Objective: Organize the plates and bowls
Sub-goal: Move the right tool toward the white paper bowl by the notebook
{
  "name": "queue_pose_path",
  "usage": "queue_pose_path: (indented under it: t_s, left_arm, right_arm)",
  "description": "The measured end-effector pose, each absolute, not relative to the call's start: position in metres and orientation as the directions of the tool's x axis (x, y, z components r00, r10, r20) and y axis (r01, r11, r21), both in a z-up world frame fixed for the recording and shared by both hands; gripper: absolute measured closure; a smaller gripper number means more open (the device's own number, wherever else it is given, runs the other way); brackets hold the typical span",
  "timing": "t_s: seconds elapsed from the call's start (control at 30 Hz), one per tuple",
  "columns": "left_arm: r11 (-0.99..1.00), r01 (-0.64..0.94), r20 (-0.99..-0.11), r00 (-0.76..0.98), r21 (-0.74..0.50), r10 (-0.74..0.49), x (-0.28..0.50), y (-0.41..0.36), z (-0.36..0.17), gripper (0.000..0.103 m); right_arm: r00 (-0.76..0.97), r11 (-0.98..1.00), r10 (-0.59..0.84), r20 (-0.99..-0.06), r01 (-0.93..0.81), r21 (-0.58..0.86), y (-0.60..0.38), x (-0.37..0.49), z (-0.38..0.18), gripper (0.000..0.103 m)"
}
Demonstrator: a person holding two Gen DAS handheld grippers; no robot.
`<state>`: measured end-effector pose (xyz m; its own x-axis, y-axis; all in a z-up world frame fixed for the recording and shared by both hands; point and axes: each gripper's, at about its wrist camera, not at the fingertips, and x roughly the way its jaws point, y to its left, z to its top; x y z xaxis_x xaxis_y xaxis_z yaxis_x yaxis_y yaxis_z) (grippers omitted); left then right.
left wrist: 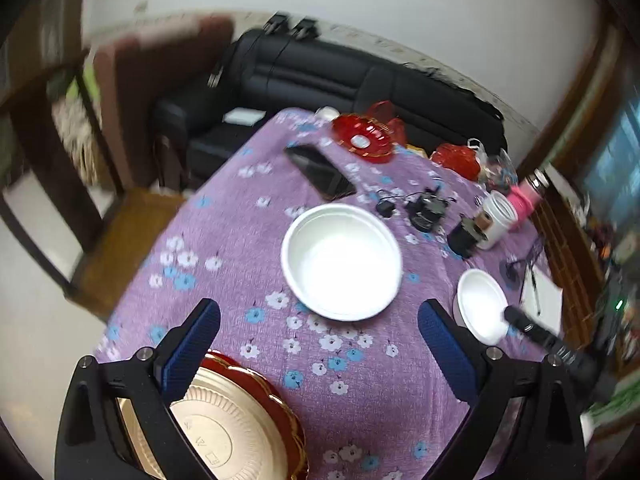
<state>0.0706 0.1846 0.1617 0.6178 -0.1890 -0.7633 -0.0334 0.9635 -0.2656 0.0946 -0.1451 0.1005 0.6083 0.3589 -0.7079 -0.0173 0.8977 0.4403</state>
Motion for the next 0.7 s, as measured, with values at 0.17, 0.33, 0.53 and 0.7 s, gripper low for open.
queue_pose_path:
  t_s: [0.17, 0.33, 0.53, 0.7]
  left_arm:
    - [0.931, -0.089, -0.797, 0.551, -0.353, -0.249, 0.069, 0.208, 0.131, 0.004]
    - [0.928, 0.008, -0.768, 0.559, -0.371, -0.312, 0.049, 0.188, 0.137, 0.004]
    - [0.911, 0.112, -0.733, 0.558, -0.398, -0.389, 0.04, 0.142, 0.14, 0.004]
    - [0.913, 0.149, -0.766, 0.502, -0.38, -0.401, 0.04, 0.108, 0.12, 0.004]
  right_arm:
    - [0.614, 0.903, 0.345, -0.709, -0.013, 0.429, -0.123, 0.111, 0.095, 0.023]
    - [0.711, 0.916, 0.185, -0.678, 0.125, 0.38, -0.179, 0.105, 0.104, 0.023]
    - [0.627, 0.902, 0.06, -0.777, 0.299, 0.311, -0.235, 0.109, 0.067, 0.025]
    - [0.547, 0.875, 0.135, -0.826, 0.326, 0.359, -0.242, 0.123, 0.027, 0.043]
